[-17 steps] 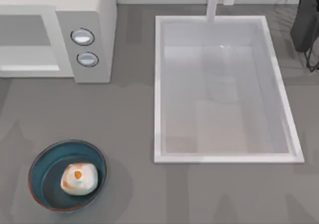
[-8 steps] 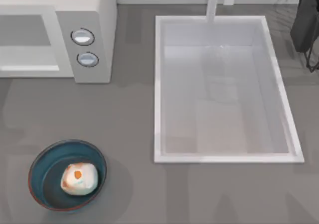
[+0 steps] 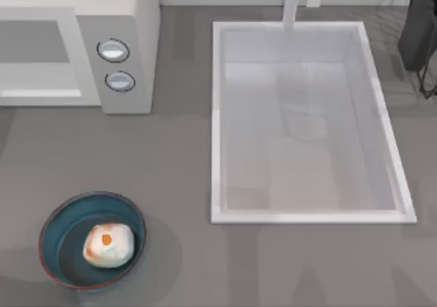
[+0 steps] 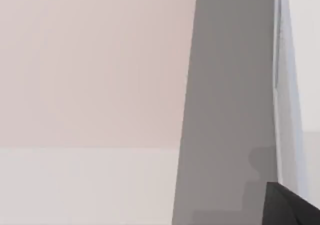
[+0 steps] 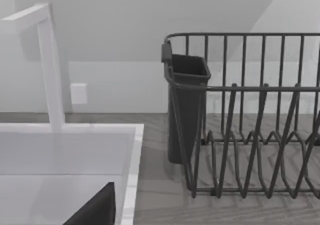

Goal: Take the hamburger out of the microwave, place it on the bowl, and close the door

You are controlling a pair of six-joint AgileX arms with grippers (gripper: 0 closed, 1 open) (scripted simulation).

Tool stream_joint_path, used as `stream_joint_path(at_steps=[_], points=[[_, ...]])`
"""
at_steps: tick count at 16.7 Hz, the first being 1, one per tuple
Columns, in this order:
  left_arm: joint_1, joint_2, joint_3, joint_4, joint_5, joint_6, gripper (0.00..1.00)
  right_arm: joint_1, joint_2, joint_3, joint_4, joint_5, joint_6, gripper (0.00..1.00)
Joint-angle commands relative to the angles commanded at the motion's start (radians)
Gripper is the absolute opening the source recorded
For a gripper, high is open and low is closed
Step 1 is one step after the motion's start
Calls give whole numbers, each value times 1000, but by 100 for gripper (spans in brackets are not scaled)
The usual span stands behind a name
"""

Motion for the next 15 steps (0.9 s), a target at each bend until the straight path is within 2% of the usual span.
stream_joint_path(at_steps=[3,7,10,15], points=[[111,262,244,-189,66,142,0,0,0,0,0,0,0,100],[175,508,482,-390,126,263,0,0,0,0,0,0,0,100],[185,588,563,-469,146,302,0,0,0,0,0,0,0,100],[181,591,567,-473,146,305,0,0,0,0,0,0,0,100]])
